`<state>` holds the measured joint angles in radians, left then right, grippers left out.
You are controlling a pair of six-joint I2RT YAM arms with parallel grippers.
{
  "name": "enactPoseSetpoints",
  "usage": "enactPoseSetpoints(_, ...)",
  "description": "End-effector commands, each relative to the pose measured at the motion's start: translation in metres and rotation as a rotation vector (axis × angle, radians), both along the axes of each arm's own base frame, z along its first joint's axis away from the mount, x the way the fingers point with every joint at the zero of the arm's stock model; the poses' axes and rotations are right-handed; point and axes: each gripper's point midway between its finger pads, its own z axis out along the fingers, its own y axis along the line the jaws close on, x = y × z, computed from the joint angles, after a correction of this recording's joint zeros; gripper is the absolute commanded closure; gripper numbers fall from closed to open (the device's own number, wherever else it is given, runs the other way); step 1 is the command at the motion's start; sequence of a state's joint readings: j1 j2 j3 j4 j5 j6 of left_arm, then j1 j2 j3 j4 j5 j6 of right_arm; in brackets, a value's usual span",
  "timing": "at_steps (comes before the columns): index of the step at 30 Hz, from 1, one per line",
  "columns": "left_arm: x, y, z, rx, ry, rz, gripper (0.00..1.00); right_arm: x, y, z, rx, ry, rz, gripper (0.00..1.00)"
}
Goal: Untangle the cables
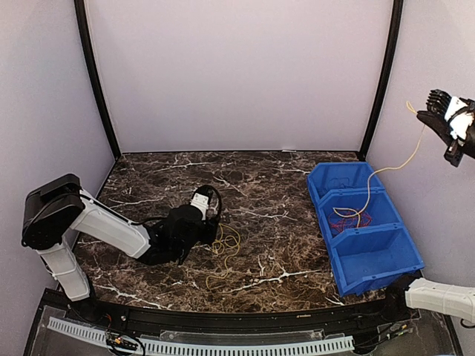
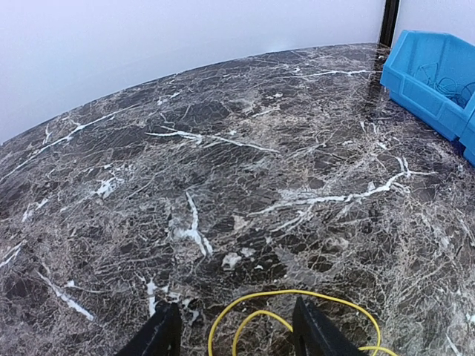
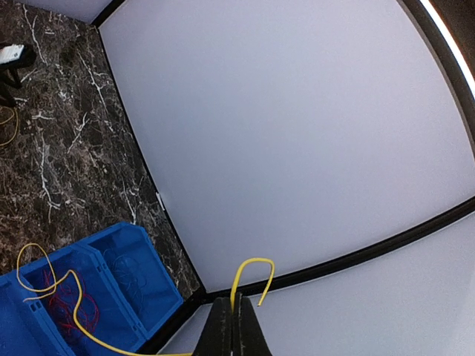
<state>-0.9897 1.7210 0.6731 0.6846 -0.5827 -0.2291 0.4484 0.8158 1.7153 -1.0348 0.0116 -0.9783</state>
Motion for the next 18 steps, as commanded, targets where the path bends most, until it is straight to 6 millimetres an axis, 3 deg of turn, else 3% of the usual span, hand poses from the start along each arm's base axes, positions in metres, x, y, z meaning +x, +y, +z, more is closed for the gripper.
enactPoseSetpoints(1, 0.009, -0.008, 0.010, -0.033, -0.018, 0.002, 0.46, 0.004, -0.022, -0.045, -0.137, 0.106, -0.111, 1.00)
enactPoseSetpoints(7, 0.013, -0.011, 0.002, -0.026, -0.007, 0.011, 0.46, -0.007, -0.040, -0.064, -0.193, 0.121, -0.167, 1.00)
enactPoseSetpoints(16, 0.012, -0.010, -0.004, -0.033, 0.009, 0.016, 0.46, -0.001, -0.035, -0.157, -0.253, 0.290, -0.159, 1.00)
enactPoseSetpoints(18, 0.012, -0.007, -0.004, -0.024, 0.005, 0.022, 0.46, 0.001, -0.034, -0.167, -0.254, 0.318, -0.159, 1.00)
